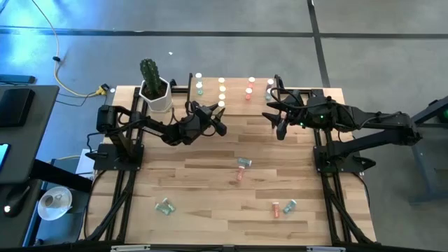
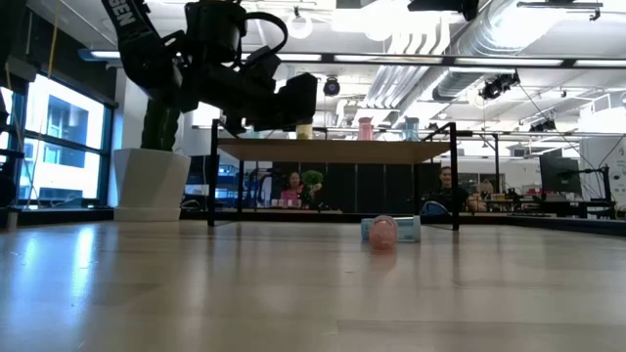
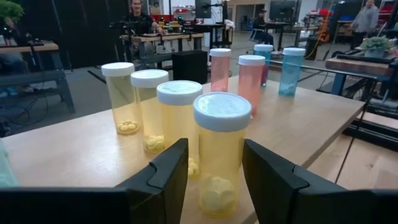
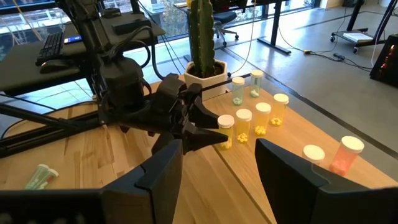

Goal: Pick and place medicine bottles onto shelf by color
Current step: Put the yellow pill bottle on the shelf aligned with the other yellow pill bottle

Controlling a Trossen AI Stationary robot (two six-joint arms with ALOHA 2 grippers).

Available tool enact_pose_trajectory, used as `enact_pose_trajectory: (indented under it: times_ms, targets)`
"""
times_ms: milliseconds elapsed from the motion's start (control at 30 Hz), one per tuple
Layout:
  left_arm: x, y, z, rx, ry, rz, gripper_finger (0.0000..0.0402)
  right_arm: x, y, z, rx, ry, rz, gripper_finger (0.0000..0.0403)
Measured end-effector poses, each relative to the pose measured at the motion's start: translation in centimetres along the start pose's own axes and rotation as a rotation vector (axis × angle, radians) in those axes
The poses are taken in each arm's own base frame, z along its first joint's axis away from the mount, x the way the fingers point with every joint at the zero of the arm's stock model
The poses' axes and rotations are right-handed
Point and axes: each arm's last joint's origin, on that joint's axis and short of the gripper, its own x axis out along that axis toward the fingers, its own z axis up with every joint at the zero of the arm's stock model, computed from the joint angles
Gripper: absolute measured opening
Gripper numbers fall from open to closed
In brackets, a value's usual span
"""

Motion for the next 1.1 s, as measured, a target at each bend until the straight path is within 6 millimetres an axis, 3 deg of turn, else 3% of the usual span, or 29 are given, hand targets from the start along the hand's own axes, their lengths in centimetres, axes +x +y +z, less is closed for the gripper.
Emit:
enact_pose_trajectory:
  times_ms: [1100]
  targets:
    - [-0.07, -0.07, -0.08, 0.061, 0.009, 0.000, 0.0141, -0.01, 0.00, 0.01, 0.001, -0.001, 0.000, 0.0194]
